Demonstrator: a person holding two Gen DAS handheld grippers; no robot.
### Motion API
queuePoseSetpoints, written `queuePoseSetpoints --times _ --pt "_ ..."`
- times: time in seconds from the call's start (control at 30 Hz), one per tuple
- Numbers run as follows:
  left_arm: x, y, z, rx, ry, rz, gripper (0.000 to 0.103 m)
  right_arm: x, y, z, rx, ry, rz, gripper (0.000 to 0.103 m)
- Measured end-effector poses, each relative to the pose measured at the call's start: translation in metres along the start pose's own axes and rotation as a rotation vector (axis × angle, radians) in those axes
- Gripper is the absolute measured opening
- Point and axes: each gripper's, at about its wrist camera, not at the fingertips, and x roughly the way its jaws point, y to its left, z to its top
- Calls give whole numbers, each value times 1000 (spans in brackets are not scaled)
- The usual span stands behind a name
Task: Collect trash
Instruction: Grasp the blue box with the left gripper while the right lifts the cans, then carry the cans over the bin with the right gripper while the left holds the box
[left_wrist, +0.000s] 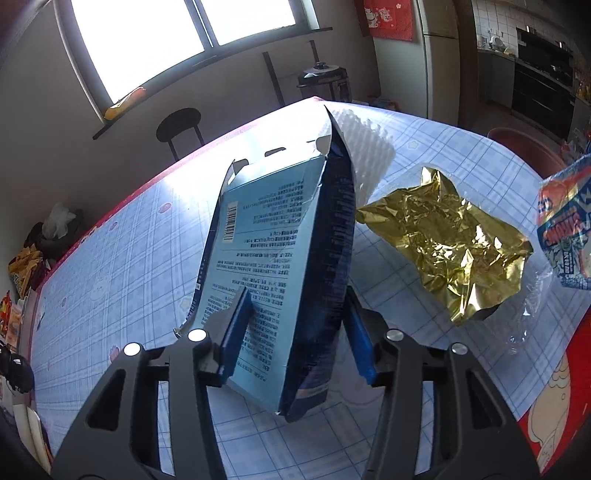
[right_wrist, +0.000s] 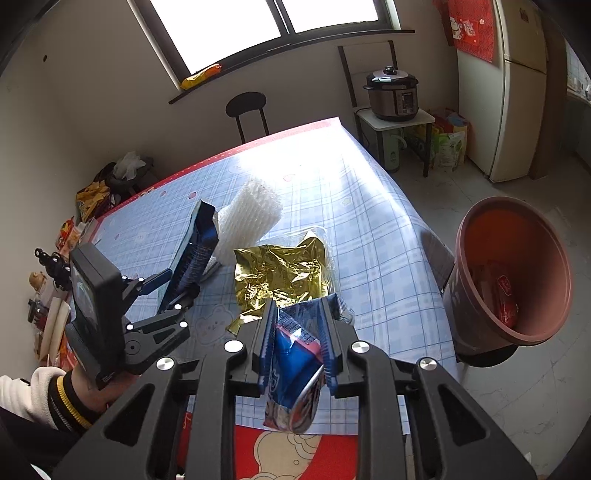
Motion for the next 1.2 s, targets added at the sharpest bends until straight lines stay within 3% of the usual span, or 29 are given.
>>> queuePoseSetpoints --times 0.27,0.6,0.77,1.1,1.2 --pt "-32 47 2 -172 -38 -56 41 8 -10 0 23 26 -13 24" --pt "-41 88 -15 -361 -15 -87 41 33 -34 -16 120 160 -34 24" --pt "-44 101 -25 -419 -8 -103 41 42 -35 -24 100 211 -41 25" --pt "-55 124 -37 -517 -7 -143 40 68 -34 -46 83 331 -50 68" --pt "-59 129 -40 -527 -4 -142 40 73 -37 -50 93 354 -62 72"
